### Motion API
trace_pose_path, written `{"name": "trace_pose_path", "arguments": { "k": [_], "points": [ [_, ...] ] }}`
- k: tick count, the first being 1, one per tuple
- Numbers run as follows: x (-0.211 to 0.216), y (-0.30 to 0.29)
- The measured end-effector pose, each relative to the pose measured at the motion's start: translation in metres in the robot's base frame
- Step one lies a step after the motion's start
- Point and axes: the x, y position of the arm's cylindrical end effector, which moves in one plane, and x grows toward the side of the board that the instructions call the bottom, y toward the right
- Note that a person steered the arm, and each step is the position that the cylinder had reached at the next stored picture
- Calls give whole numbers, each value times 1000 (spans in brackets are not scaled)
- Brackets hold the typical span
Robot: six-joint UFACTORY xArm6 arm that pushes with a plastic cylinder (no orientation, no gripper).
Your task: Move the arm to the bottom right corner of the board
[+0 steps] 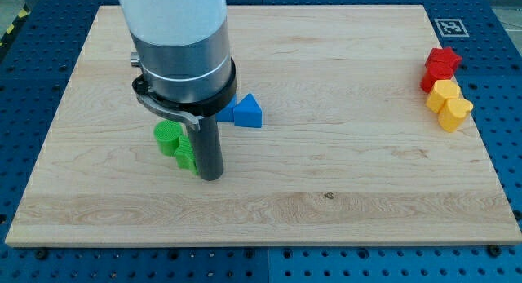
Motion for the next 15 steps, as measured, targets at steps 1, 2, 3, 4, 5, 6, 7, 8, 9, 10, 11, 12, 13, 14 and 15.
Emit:
{"name": "trace_pose_path", "arguments": {
  "k": [1, 2, 3, 4, 5, 6, 7, 8, 9, 10, 11, 12, 13, 14, 15],
  "points": [
    [3, 4],
    [20, 26],
    [27, 38],
    [27, 38],
    [27, 39],
    [27, 47],
    [27, 55],
    [27, 57],
    [35, 77],
    [40, 118],
    [40, 163],
    [41, 206],
    [46, 241],
    [59, 273],
    [73, 291]
  ]
}}
